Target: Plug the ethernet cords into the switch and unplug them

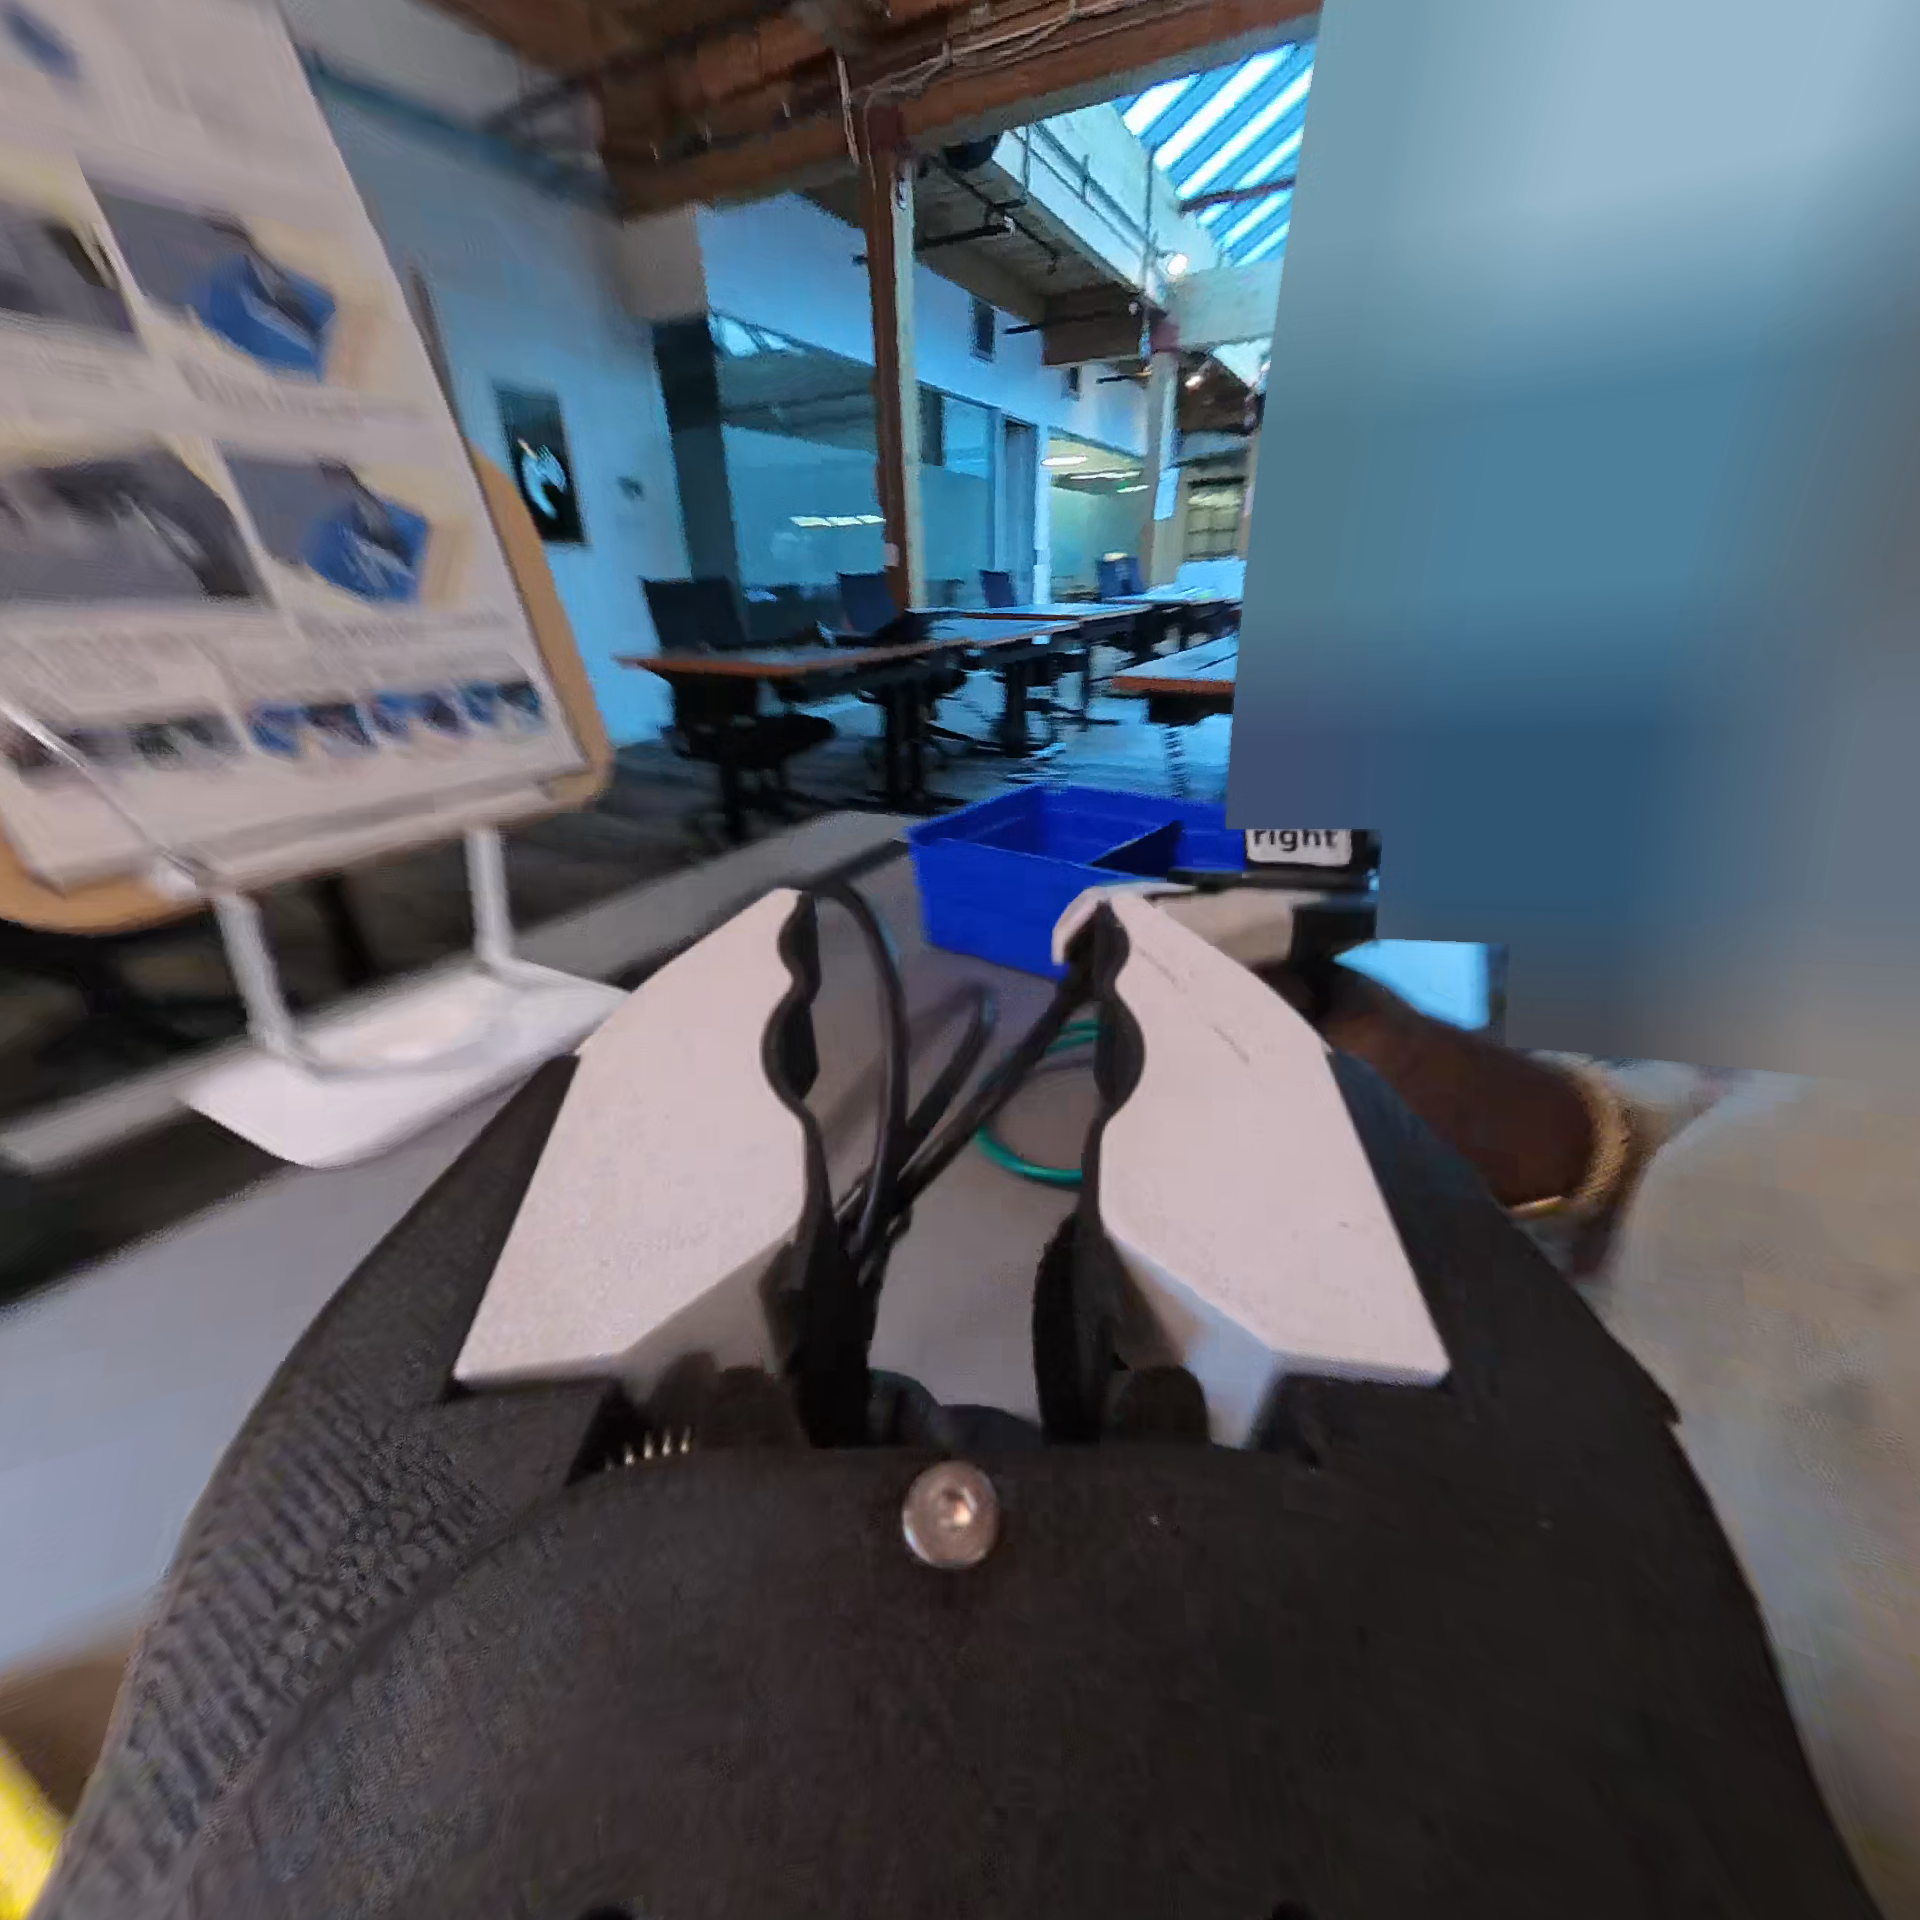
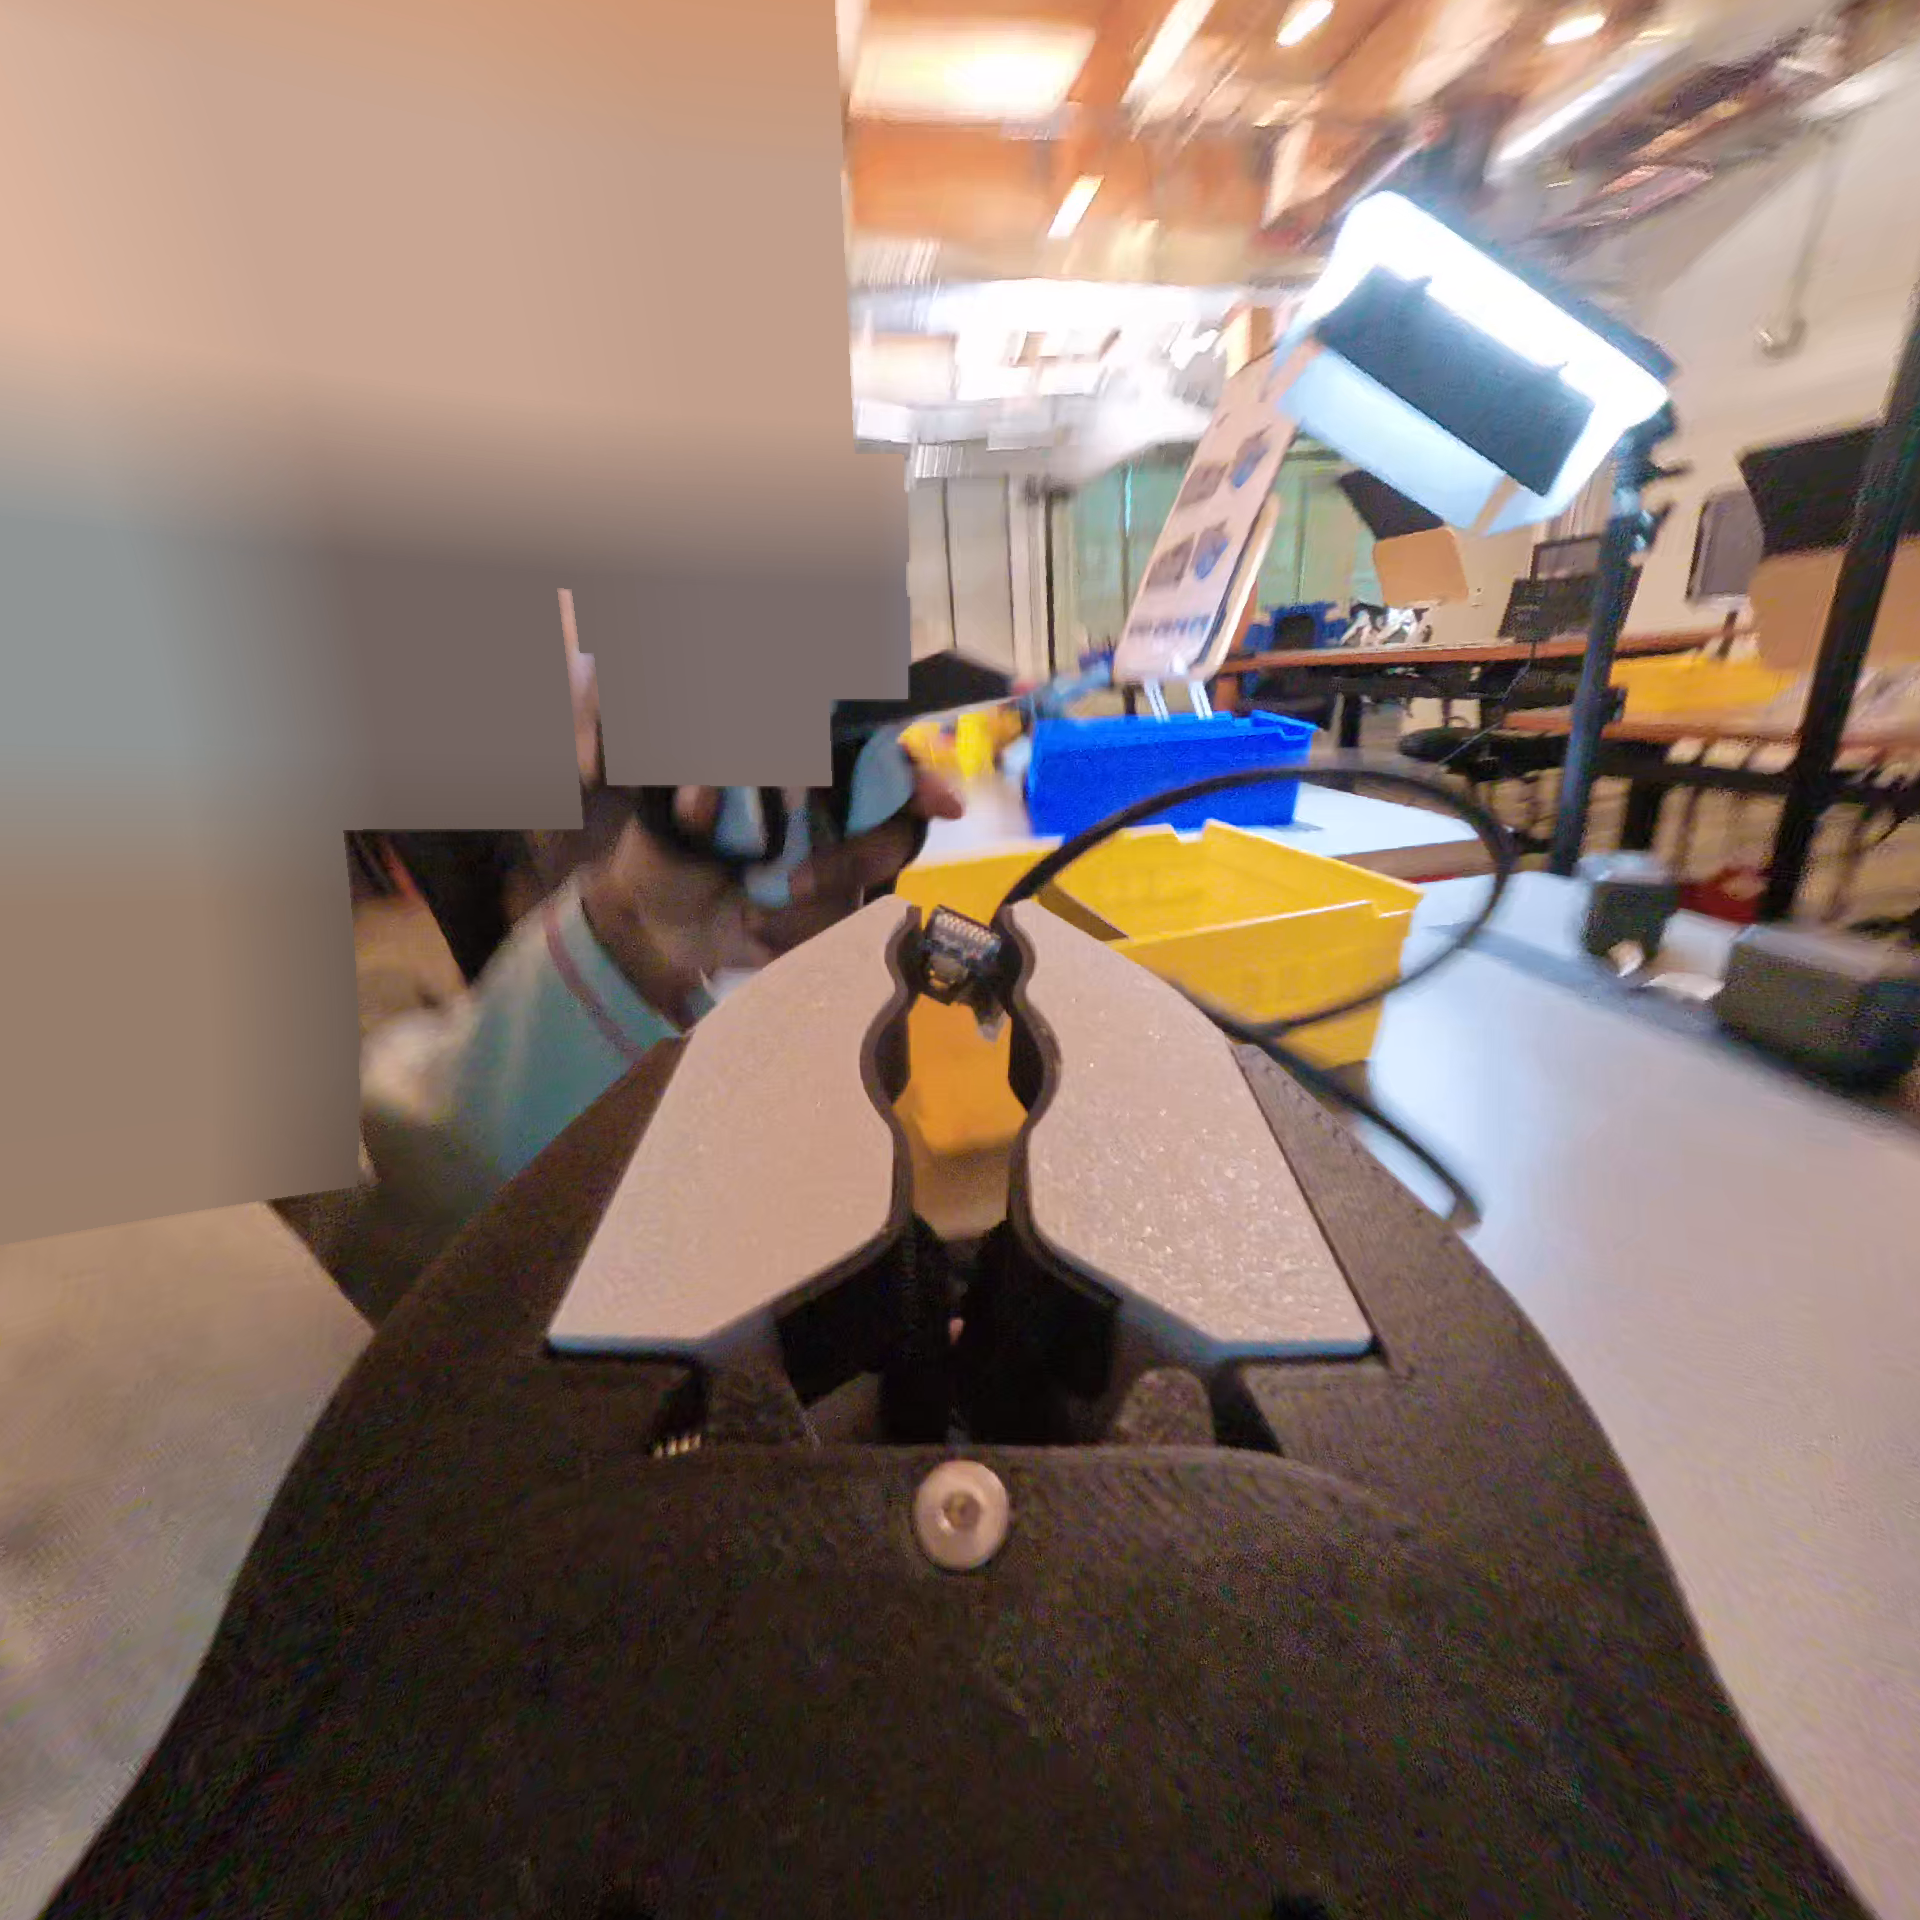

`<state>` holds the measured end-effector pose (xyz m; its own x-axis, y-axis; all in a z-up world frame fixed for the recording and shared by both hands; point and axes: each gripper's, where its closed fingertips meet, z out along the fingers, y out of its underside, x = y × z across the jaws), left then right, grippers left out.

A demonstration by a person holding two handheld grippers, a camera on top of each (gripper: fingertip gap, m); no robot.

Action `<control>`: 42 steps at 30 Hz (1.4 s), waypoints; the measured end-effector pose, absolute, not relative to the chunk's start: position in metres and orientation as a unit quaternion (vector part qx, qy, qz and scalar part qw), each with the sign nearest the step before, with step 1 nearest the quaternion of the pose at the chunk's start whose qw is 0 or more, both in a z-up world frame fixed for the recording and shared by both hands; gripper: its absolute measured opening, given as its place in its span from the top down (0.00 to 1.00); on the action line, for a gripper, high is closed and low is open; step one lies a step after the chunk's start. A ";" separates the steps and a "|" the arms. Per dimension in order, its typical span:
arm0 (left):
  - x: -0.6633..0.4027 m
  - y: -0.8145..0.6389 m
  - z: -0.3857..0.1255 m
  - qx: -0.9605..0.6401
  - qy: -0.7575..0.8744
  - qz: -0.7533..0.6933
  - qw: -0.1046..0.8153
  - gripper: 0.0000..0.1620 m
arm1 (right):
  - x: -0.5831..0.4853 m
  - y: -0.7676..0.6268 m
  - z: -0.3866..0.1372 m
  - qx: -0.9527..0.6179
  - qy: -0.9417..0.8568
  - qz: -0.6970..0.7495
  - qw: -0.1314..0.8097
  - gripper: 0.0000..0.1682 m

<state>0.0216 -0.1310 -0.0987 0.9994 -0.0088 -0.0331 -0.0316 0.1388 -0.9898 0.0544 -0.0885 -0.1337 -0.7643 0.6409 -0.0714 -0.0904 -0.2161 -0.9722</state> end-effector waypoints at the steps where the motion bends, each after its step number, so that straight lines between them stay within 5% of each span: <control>1: 0.024 -0.134 -0.097 -0.653 0.043 0.060 0.754 0.69 | 0.051 -0.078 -0.129 -0.275 -0.524 0.781 0.201 0.92; 9: 0.046 -0.092 -0.142 -0.699 0.209 0.315 0.607 0.75 | 0.038 -0.055 -0.145 -0.387 -0.326 0.862 -0.029 0.92; 21: 0.041 -0.082 -0.166 -0.760 0.191 0.287 0.552 0.96 | 0.049 -0.077 -0.147 -0.379 -0.376 0.843 -0.062 0.92; 24: 0.048 -0.086 -0.162 -0.772 0.157 0.192 0.585 0.97 | 0.062 -0.082 -0.132 -0.292 -0.431 0.854 0.007 0.83; 28: 0.062 -0.098 -0.161 -0.784 0.121 -0.005 0.609 0.97 | 0.071 -0.090 -0.139 -0.170 -0.606 0.735 0.253 0.66; 32: 0.076 -0.108 -0.167 -0.787 0.123 -0.152 0.585 0.97 | 0.087 -0.095 -0.133 -0.017 -0.684 0.612 0.397 0.73; 36: 0.089 -0.113 -0.171 -0.784 0.142 -0.233 0.557 0.97 | 0.090 -0.103 -0.142 0.064 -0.734 0.528 0.422 0.74; 42: 0.094 -0.113 -0.171 -0.784 0.160 -0.252 0.544 0.97 | 0.092 -0.107 -0.151 0.097 -0.758 0.489 0.421 0.91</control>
